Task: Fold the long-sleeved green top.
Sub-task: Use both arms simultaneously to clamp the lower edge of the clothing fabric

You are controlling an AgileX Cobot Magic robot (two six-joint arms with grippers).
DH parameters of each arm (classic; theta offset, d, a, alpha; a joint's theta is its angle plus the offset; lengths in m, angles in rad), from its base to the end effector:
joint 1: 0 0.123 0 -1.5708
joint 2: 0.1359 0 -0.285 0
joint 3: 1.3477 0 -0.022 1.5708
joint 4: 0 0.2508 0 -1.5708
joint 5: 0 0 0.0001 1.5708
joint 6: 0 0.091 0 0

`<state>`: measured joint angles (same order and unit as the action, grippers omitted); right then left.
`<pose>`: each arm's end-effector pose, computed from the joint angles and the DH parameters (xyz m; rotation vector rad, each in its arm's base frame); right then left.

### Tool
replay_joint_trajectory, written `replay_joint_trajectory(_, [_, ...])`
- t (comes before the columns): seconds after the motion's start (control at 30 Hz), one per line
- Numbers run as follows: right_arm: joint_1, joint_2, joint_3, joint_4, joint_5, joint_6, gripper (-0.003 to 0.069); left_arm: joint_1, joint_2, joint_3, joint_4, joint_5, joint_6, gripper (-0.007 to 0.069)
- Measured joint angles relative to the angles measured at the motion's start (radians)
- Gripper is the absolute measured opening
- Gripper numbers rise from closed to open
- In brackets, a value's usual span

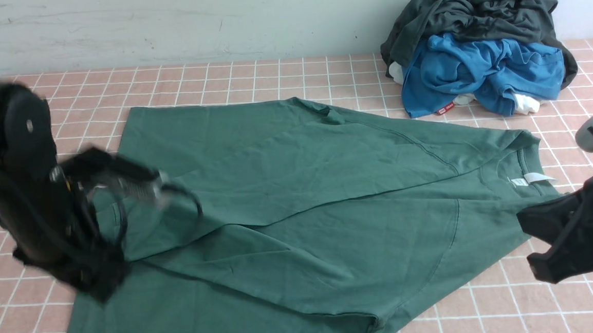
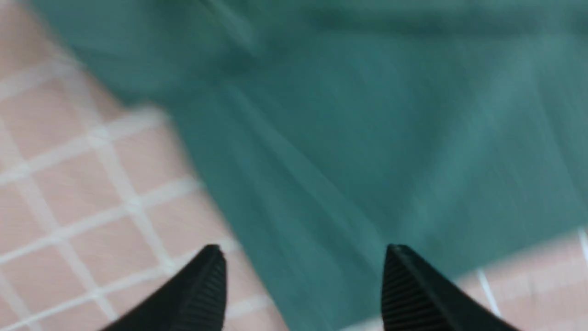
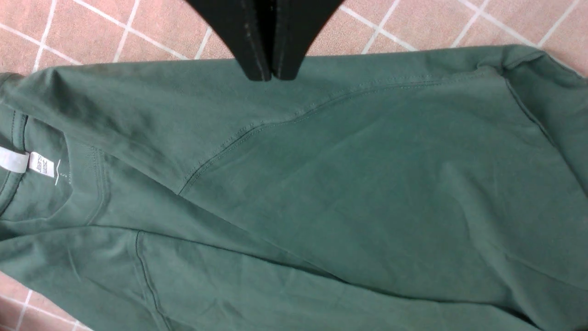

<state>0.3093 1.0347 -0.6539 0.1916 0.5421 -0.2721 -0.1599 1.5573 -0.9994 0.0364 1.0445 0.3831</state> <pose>0.1845 0.0684 0.2672 -0.5423 2.3419 0.2121 0.2703 -0.0407 0.2209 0.8544 2.9689 0.0587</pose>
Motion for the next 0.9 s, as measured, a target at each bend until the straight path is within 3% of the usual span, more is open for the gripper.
replay_joint_trajectory(0.07, [0.000, 0.000, 0.000, 0.018, 0.008, -0.026, -0.0010, -0.018, -0.021, 0.120, -0.008, -0.019, 0.157, 0.0475])
replay_joint_trajectory(0.2, [0.009, 0.000, 0.000, 0.039, 0.008, -0.053, -0.0010, -0.021, -0.021, 0.264, 0.005, -0.163, 0.322, 0.0483])
replay_joint_trajectory(0.37, [0.040, 0.000, 0.000, 0.043, 0.008, -0.066, -0.0010, -0.021, -0.024, 0.368, 0.027, -0.368, 0.399, 0.0440])
replay_joint_trajectory(0.5, [0.045, 0.000, 0.000, 0.044, 0.008, -0.084, -0.0010, -0.026, -0.042, 0.393, 0.027, -0.390, 0.412, 0.0312])
replay_joint_trajectory(0.6, [0.048, 0.000, 0.000, 0.044, 0.010, -0.091, -0.0010, -0.029, -0.056, 0.400, 0.036, -0.430, 0.410, 0.0183])
replay_joint_trajectory(0.67, [0.054, -0.003, 0.000, 0.050, 0.021, -0.099, -0.0010, -0.029, -0.091, 0.406, 0.055, -0.487, 0.386, 0.0054])
replay_joint_trajectory(0.77, [0.067, -0.008, 0.000, 0.063, 0.036, -0.115, -0.0010, -0.029, -0.175, 0.410, 0.055, -0.496, 0.305, 0.0008])
replay_joint_trajectory(0.9, [0.070, 0.012, -0.011, 0.065, 0.067, -0.149, -0.0009, -0.029, -0.248, 0.411, 0.058, -0.496, 0.206, 0.0006])
